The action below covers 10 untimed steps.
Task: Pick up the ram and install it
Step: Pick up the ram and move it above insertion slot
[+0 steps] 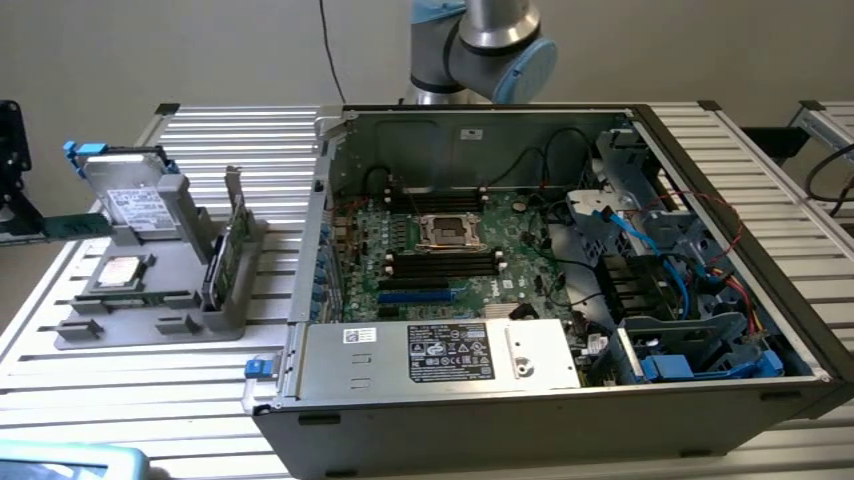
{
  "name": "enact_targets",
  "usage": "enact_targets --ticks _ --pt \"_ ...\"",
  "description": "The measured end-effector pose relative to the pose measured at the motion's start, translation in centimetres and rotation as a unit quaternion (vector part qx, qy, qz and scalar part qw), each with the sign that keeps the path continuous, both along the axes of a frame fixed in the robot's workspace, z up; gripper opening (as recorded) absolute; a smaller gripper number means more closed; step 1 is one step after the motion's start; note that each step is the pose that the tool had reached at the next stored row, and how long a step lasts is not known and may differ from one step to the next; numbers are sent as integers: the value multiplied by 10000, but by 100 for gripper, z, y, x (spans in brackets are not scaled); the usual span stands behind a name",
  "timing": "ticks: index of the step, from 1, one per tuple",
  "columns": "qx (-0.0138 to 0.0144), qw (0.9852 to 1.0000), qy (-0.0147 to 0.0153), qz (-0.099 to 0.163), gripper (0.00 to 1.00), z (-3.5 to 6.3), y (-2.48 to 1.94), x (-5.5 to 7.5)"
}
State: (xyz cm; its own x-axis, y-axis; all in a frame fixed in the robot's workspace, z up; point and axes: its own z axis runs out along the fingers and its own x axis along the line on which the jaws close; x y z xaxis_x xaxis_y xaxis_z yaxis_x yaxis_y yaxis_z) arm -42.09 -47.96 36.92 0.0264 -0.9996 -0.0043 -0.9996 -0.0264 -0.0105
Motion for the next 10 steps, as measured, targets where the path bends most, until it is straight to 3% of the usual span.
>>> enact_targets --ticks 6,10 --pt "11 10000 0 -2 13 219 1 168" --pt "89 10000 0 -1 13 287 1 352"
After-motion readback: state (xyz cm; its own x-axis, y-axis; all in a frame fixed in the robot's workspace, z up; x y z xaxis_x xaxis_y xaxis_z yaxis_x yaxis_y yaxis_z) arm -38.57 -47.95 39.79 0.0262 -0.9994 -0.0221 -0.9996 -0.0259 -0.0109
